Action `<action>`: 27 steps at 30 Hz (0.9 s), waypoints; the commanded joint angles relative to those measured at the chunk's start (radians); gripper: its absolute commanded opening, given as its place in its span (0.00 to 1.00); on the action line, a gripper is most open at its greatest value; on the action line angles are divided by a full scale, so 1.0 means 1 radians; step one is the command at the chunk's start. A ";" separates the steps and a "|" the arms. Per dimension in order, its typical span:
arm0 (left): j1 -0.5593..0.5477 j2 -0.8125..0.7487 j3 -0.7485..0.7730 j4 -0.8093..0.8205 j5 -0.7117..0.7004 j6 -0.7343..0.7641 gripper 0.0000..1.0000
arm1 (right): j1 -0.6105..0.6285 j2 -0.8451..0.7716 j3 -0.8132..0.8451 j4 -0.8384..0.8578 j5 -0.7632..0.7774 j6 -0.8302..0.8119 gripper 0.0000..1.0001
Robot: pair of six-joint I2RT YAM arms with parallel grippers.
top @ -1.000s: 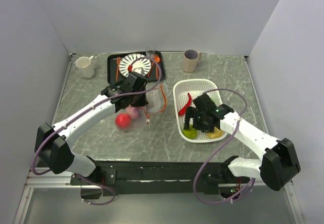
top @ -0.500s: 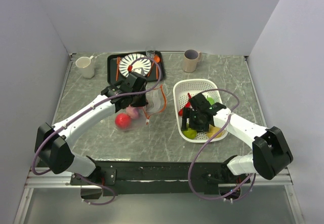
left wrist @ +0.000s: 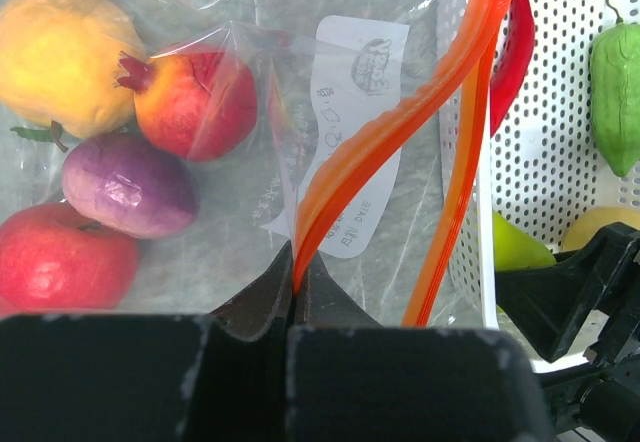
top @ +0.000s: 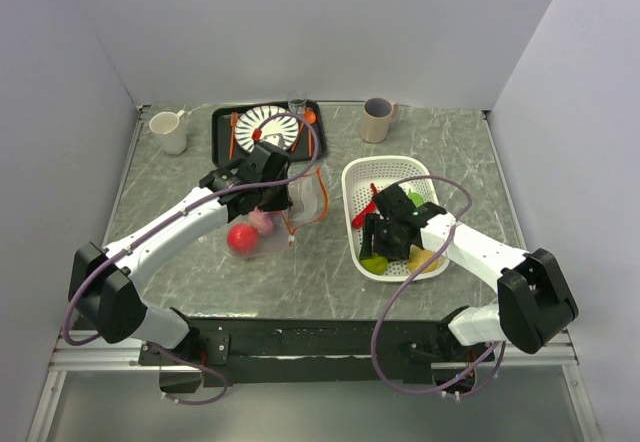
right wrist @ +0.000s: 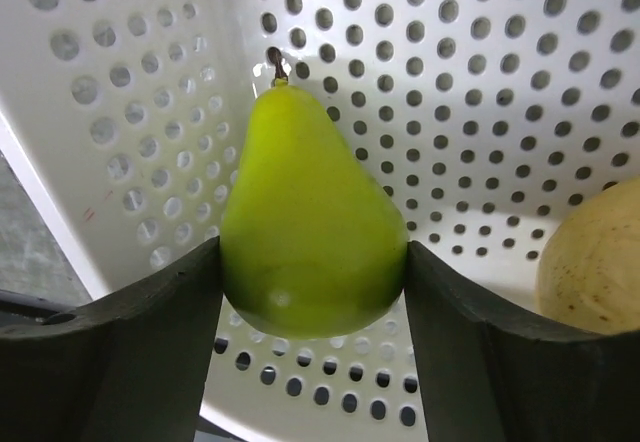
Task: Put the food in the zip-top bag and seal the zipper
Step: Pick up the fake fruit from the bin.
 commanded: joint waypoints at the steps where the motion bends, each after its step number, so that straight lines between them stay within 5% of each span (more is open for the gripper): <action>1: -0.005 -0.014 0.007 0.015 -0.012 0.007 0.01 | 0.000 -0.006 0.023 0.009 0.042 -0.005 0.55; 13: -0.005 -0.018 0.007 0.021 -0.005 0.009 0.01 | -0.081 0.019 0.106 0.161 0.251 0.037 0.53; 20: -0.005 -0.008 0.013 0.012 -0.001 0.013 0.01 | -0.117 0.233 0.208 0.147 0.234 -0.008 0.64; 21: -0.005 -0.008 0.014 0.009 -0.005 0.013 0.01 | -0.117 0.253 0.218 0.158 0.227 -0.023 0.74; 27: -0.005 -0.007 0.018 -0.004 -0.022 0.016 0.01 | -0.127 0.254 0.228 0.164 0.216 -0.031 0.85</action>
